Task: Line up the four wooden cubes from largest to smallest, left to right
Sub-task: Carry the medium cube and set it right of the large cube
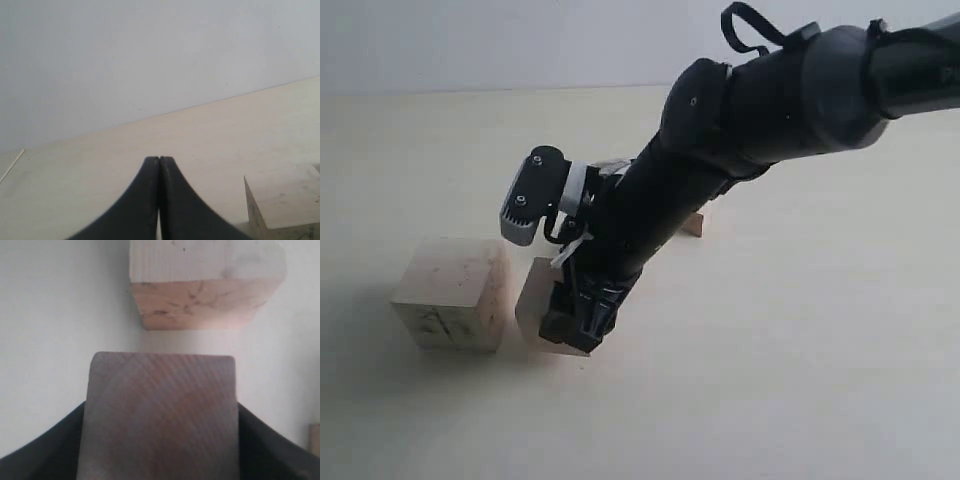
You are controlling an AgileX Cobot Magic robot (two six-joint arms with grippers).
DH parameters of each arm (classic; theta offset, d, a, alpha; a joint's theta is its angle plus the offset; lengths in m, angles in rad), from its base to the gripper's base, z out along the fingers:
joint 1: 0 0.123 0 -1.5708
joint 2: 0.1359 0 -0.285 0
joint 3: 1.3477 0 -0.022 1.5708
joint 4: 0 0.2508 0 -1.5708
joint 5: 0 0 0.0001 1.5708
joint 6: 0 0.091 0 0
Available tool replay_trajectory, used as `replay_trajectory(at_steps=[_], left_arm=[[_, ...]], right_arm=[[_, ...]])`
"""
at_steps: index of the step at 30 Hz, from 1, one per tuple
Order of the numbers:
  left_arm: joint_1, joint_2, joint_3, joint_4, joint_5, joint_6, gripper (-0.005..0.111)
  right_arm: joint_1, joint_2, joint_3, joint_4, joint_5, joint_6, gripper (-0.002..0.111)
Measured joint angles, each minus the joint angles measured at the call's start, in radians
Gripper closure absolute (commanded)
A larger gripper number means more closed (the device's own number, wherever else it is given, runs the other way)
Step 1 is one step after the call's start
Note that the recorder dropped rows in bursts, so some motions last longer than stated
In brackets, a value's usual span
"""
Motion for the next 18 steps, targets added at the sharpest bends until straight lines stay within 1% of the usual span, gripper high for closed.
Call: replay_trajectory(at_steps=[2, 6, 18], left_arm=[[0.0, 0.0, 0.0, 0.0, 0.0, 0.0, 0.107], [0.0, 0.0, 0.0, 0.0, 0.0, 0.0, 0.107], [0.0, 0.0, 0.0, 0.0, 0.0, 0.0, 0.107]], right_arm=[[0.0, 0.015, 0.0, 0.039, -0.023, -0.053, 0.108], [0.0, 0.058, -0.008, 0.064, -0.046, -0.085, 0.108], [0.0, 0.208, -0.192, 0.056, 0.047, -0.089, 0.108]])
